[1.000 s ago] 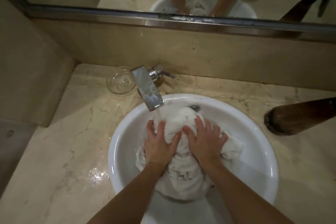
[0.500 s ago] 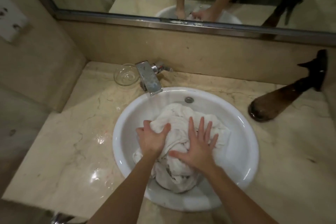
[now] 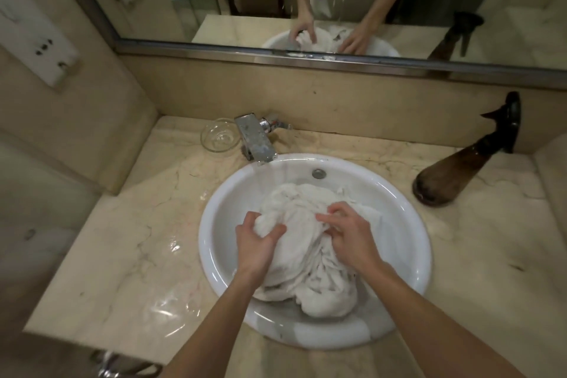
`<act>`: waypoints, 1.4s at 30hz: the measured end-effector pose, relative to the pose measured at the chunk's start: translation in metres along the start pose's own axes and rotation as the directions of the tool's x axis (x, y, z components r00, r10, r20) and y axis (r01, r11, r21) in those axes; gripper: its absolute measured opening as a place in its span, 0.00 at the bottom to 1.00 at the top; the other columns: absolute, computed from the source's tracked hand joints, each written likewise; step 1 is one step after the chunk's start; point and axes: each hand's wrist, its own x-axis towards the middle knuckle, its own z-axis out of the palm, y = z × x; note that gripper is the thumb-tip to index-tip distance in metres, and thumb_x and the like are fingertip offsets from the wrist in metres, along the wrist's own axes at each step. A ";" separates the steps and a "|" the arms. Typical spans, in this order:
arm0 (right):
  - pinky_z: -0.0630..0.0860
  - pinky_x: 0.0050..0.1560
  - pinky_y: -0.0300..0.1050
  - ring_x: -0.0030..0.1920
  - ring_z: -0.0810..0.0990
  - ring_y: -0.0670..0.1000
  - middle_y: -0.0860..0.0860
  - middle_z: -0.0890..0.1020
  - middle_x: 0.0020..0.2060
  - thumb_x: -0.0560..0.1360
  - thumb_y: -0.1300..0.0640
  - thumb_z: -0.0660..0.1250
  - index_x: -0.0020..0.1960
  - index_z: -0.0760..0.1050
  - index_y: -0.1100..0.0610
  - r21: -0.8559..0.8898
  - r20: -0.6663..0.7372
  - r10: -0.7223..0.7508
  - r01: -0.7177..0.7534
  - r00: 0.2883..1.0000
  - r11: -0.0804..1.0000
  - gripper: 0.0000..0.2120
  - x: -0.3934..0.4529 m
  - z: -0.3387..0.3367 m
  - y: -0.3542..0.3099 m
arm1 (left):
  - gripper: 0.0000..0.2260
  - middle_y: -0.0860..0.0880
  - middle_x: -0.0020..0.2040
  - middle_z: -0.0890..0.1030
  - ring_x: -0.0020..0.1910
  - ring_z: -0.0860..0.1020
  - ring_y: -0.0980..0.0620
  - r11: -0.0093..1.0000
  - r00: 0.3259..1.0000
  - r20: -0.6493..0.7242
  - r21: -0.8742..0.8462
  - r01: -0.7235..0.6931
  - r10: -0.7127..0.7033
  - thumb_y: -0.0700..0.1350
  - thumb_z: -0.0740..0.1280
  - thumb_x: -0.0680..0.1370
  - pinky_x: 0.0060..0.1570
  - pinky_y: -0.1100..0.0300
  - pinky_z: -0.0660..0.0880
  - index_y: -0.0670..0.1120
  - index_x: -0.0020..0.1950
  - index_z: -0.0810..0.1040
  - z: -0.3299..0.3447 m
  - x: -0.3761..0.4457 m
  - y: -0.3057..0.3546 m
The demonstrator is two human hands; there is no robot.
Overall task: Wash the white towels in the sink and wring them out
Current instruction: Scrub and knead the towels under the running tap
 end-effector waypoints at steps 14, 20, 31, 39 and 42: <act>0.56 0.54 0.48 0.58 0.71 0.52 0.40 0.75 0.51 0.74 0.54 0.68 0.56 0.83 0.37 -0.349 0.157 0.184 -0.120 0.970 0.930 0.15 0.004 -0.024 0.002 | 0.28 0.48 0.62 0.67 0.62 0.73 0.45 0.815 0.992 0.109 0.567 -0.120 0.070 0.70 0.62 0.72 0.65 0.51 0.69 0.56 0.68 0.68 -0.023 0.010 0.001; 0.58 0.62 0.55 0.55 0.71 0.50 0.44 0.77 0.42 0.80 0.41 0.56 0.39 0.77 0.50 -0.273 0.125 0.254 -0.212 0.959 0.938 0.20 0.044 -0.030 -0.012 | 0.29 0.45 0.75 0.63 0.74 0.61 0.44 0.669 0.968 0.144 0.701 -0.246 0.204 0.63 0.58 0.78 0.73 0.49 0.59 0.52 0.77 0.62 -0.005 0.025 0.027; 0.44 0.77 0.63 0.80 0.44 0.57 0.49 0.47 0.81 0.64 0.17 0.36 0.78 0.45 0.33 -0.311 0.195 0.393 -0.323 0.899 0.894 0.45 0.039 0.030 0.016 | 0.32 0.47 0.82 0.51 0.80 0.50 0.44 0.368 0.904 0.401 0.826 -0.426 0.147 0.69 0.42 0.79 0.77 0.43 0.47 0.58 0.81 0.47 0.040 0.070 0.037; 0.66 0.70 0.59 0.72 0.62 0.57 0.49 0.67 0.74 0.72 0.24 0.40 0.77 0.60 0.40 -0.319 0.111 0.352 -0.302 0.929 0.898 0.40 0.065 0.047 0.029 | 0.29 0.46 0.77 0.62 0.73 0.64 0.43 0.387 0.930 0.319 0.846 -0.367 0.184 0.68 0.44 0.80 0.67 0.46 0.66 0.56 0.77 0.55 0.058 0.086 0.029; 0.71 0.66 0.58 0.68 0.67 0.57 0.51 0.73 0.68 0.76 0.28 0.44 0.74 0.67 0.45 -0.300 0.066 0.336 -0.302 0.940 0.905 0.35 0.071 0.055 0.035 | 0.26 0.47 0.70 0.69 0.65 0.71 0.43 0.390 0.938 0.284 0.855 -0.341 0.197 0.69 0.45 0.78 0.62 0.47 0.71 0.57 0.71 0.61 0.065 0.096 0.027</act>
